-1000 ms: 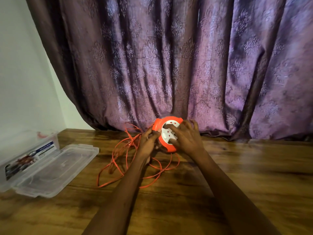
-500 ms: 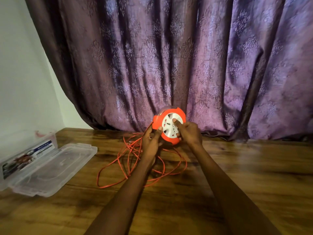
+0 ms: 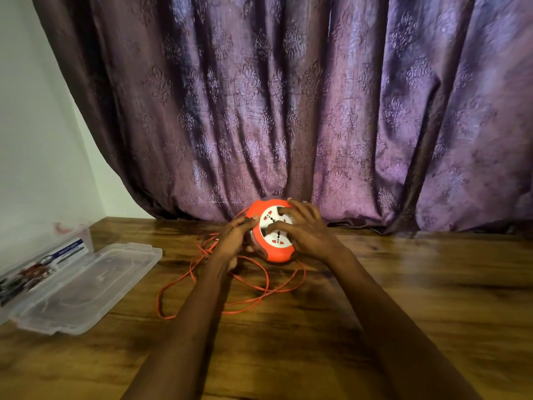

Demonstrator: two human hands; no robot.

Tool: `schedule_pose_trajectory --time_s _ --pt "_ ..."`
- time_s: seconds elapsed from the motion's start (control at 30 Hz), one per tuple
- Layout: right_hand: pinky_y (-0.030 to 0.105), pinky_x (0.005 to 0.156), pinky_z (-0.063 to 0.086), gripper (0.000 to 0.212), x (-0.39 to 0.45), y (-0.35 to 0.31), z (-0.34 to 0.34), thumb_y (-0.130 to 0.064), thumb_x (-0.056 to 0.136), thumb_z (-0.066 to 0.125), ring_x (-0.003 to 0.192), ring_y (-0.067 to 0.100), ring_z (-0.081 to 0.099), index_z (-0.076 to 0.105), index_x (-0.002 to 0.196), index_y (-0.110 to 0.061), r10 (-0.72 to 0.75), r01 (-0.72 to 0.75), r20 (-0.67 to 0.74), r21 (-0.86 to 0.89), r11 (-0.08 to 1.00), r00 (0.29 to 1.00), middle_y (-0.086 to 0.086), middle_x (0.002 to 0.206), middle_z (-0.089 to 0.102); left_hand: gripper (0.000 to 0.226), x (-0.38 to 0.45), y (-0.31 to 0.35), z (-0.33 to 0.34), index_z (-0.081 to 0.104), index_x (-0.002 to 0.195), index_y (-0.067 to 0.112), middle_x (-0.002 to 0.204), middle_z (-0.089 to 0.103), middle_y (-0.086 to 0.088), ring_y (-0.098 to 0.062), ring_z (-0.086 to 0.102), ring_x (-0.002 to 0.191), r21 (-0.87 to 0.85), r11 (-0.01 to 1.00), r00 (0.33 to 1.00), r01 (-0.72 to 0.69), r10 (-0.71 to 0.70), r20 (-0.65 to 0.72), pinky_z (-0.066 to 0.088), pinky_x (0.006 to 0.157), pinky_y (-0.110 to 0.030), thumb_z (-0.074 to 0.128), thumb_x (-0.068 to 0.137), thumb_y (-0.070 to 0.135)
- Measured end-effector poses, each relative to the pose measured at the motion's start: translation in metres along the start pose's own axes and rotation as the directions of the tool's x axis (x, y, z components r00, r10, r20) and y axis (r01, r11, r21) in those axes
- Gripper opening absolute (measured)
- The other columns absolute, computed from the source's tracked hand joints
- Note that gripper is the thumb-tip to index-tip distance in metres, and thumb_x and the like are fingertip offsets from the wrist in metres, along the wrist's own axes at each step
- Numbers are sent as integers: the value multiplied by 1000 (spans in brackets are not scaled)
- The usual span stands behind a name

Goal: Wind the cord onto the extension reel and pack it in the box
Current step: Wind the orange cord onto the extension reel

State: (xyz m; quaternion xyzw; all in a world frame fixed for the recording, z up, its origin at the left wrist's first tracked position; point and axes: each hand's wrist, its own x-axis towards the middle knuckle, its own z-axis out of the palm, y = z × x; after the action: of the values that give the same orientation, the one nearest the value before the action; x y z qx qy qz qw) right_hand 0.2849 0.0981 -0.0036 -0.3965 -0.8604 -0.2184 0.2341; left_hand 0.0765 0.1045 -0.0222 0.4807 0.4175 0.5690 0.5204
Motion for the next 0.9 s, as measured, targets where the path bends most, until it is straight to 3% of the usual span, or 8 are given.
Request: schedule_pose_trajectory --time_s 0.2,0.33,0.4,0.47,0.57,0.67,0.8,0.9 --pt "55 111 22 59 0 1 6 -39 73 66 130 31 48 54 129 -51 225 -225 -9 -98 969 974 -3 122 68 8 -5 -9 22 68 87 20 72 57 -8 -14 52 55 20 994 992 -107 108 -68 46 51 -25 69 90 27" --pt "43 87 39 63 14 -15 1 -68 69 60 100 30 65 47 126 -44 599 -594 -75 75 801 797 7 97 74 9 -10 -19 40 71 99 19 73 66 2 -10 58 59 -96 959 963 -266 260 -71 53 54 -26 67 92 17" --pt "42 89 44 70 22 -19 -4 -75 65 59 102 32 67 51 124 -38 774 -742 22 299 599 633 9 103 73 18 -11 -20 47 70 110 12 93 74 -5 -19 70 77 -164 946 960 -279 274 -56 61 69 -37 65 93 16" --pt "41 79 55 65 29 -20 -12 -68 69 69 89 32 72 64 113 -21 836 -729 271 653 205 477 13 95 75 21 -12 -23 54 73 112 10 109 75 -13 -25 72 97 -188 952 970 -241 242 -16 60 82 -39 61 95 17" --pt "19 37 37 41 27 -18 -9 -50 83 73 35 15 53 68 83 -9 713 -541 543 796 -270 444 10 57 70 23 -14 -27 59 72 109 8 107 76 -12 -17 74 93 -203 968 989 -148 150 -3 59 78 -27 54 99 17" --pt "19 37 37 41 22 -9 -5 -46 88 70 32 13 47 69 90 -5 738 -534 447 834 -140 506 7 54 68 20 -14 -24 54 73 107 15 96 78 1 -11 73 85 -211 970 992 -118 105 -71 58 63 -21 55 98 21" --pt "31 68 47 26 18 11 -12 -47 77 76 74 17 62 60 89 -29 876 -636 92 724 267 473 -7 81 67 40 -11 -18 42 63 128 17 122 71 -1 -22 67 112 -255 965 995 -67 46 -85 59 80 -35 61 93 36" --pt "22 71 49 44 21 15 -12 -28 82 80 78 5 64 57 119 -18 792 -478 169 862 171 587 2 104 63 43 -12 -16 39 60 131 16 128 68 -5 -25 63 118 -327 945 997 -23 0 -71 59 72 -34 60 94 37"
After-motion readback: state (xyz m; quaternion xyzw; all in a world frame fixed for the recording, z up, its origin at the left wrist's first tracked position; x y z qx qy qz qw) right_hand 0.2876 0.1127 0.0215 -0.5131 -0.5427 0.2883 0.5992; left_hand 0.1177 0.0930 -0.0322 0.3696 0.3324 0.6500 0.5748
